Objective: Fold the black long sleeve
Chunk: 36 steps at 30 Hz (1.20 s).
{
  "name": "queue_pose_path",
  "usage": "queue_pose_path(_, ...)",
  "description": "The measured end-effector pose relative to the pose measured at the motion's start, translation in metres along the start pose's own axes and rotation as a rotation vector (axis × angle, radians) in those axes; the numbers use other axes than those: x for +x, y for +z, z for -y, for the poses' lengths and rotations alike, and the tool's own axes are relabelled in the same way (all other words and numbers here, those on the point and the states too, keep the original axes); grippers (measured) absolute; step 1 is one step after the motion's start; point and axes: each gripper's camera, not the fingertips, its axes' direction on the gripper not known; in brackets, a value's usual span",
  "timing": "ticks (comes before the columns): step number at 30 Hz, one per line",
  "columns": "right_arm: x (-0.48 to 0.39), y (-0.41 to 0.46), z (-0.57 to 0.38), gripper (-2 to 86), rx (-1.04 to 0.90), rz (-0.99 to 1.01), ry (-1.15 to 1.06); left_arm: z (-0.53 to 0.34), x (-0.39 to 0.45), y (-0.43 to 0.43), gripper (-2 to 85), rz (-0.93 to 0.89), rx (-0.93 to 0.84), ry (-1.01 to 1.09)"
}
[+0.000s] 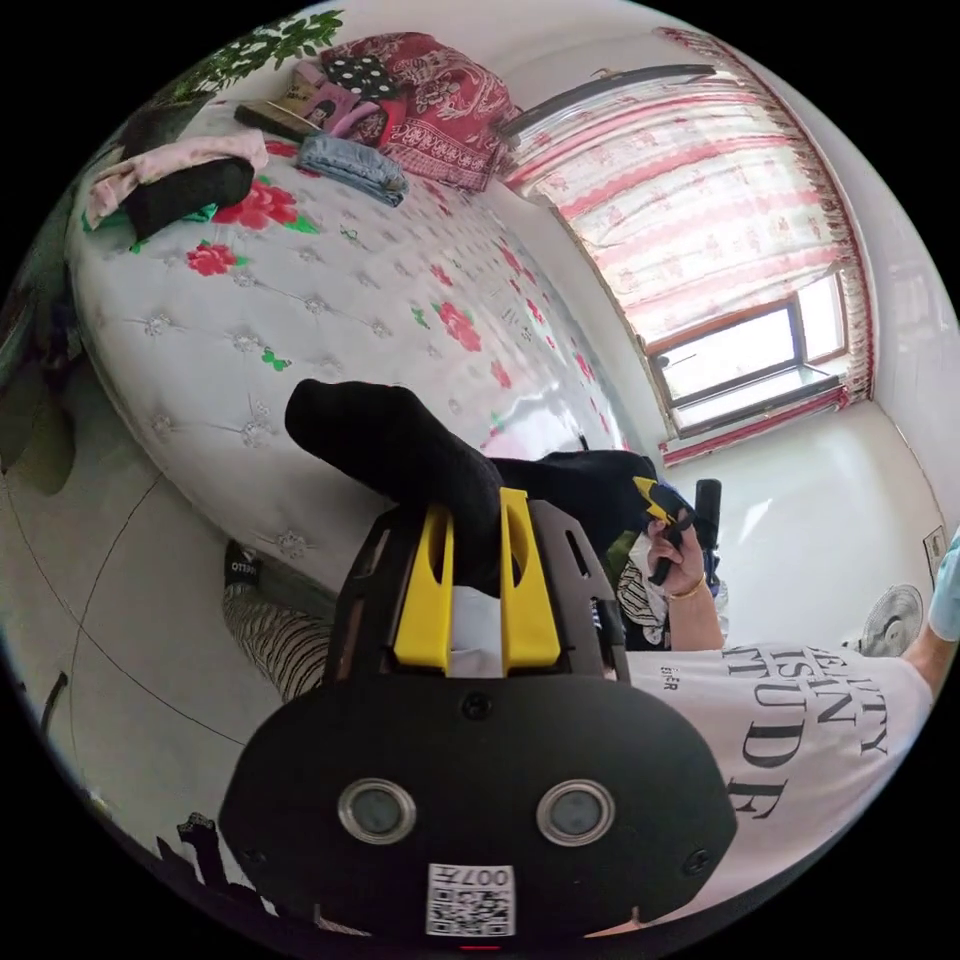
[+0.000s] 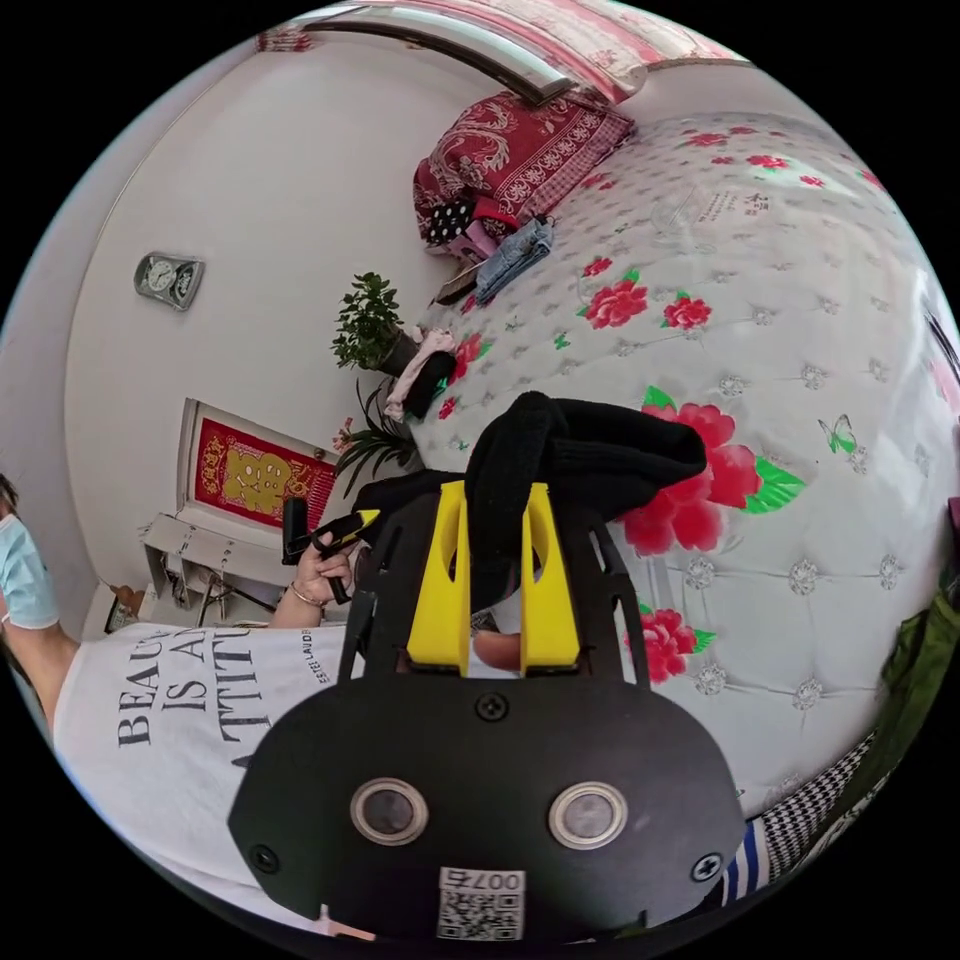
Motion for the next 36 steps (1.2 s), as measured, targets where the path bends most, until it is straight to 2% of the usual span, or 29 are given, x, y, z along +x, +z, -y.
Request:
queue_pose_path(8,-0.050,0.078,0.128,4.7,0.085,-0.028,-0.049,0.138,-0.013,-0.068,6.9,0.078,0.100,0.227)
queue_pose_path(17,-0.065,0.207,0.242,4.8,0.031,-0.041,0.008,0.242,-0.088,-0.105,6.9,0.096,0.091,0.194)
queue_pose_path(20,-0.076,0.249,0.289,4.9,-0.037,-0.031,-0.017,0.255,-0.114,-0.122,7.0,0.090,0.117,0.135)
queue_pose_path(24,-0.130,0.303,0.368,4.8,-0.110,0.004,-0.176,0.263,-0.123,-0.167,7.0,0.135,0.214,0.125)
queue_pose_path(28,-0.196,0.348,0.443,5.0,-0.114,0.099,-0.353,0.254,-0.126,-0.242,7.0,0.226,0.440,0.122)
queue_pose_path(32,-0.237,0.405,0.499,5.2,-0.111,0.108,-0.462,0.231,-0.165,-0.277,7.2,0.321,0.619,-0.011)
queue_pose_path(34,-0.243,0.448,0.526,5.4,-0.123,0.090,-0.480,0.226,-0.198,-0.267,7.3,0.364,0.627,-0.095)
queue_pose_path(36,-0.224,0.518,0.550,5.6,-0.188,-0.007,-0.407,0.224,-0.234,-0.240,7.5,0.442,0.559,-0.211)
